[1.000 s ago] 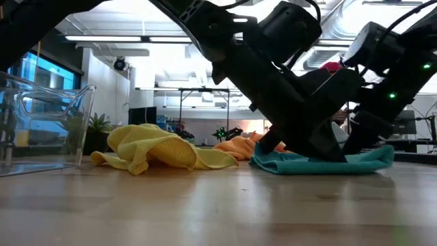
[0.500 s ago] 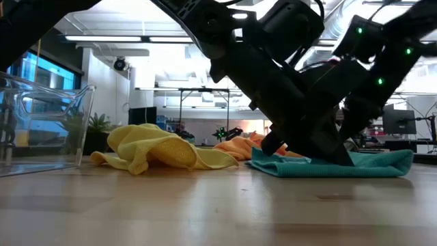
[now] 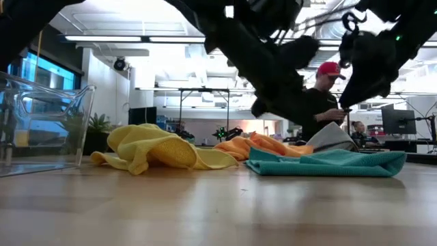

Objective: Fold microfiber towels
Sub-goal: Fold the blue towel

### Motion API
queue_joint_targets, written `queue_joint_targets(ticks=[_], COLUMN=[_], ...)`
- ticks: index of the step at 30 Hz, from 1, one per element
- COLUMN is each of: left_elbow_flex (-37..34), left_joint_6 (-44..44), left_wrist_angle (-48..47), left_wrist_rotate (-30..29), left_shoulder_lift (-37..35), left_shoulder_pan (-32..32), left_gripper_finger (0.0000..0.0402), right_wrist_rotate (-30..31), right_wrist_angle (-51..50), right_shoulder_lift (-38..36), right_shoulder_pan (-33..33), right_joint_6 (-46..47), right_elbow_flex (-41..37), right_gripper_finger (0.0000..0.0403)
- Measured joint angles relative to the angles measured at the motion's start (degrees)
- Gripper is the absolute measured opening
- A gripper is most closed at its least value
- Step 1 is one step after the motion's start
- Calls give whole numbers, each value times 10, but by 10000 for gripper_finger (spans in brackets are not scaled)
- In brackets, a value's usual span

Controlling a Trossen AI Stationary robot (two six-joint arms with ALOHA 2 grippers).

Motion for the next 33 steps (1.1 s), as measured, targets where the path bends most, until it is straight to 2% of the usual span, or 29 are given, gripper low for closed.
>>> queue_joint_targets(ticks=[4,8,11,15,22,24,27,29,33], left_elbow_flex=[1,1,1,2,3,2,4,2,4], left_joint_6=[32,47,47,36,-89,-139,-194,-215,-245], left_wrist_angle=[-48,-79,-72,-45,47,49,68,47,41], left_wrist_rotate=[2,2,3,1,3,25,56,74,80], left_shoulder_lift=[-40,-50,-51,-45,-21,-16,0,8,37], left_shoulder_pan=[10,8,-3,-16,31,57,86,96,96], left_gripper_finger=[0,10,35,87,180,200,216,220,220], right_wrist_rotate=[0,2,11,28,31,35,52,61,66], right_wrist_angle=[11,22,20,22,24,28,26,29,33], right_shoulder_lift=[-33,-44,-39,-30,-19,-16,-15,-13,-10], right_shoulder_pan=[34,61,74,83,83,83,83,83,83], right_joint_6=[58,83,87,90,86,85,85,83,81], right_elbow_flex=[0,0,0,-1,-1,-1,-1,-1,-1], right_gripper_finger=[114,114,114,114,114,114,114,114,114])
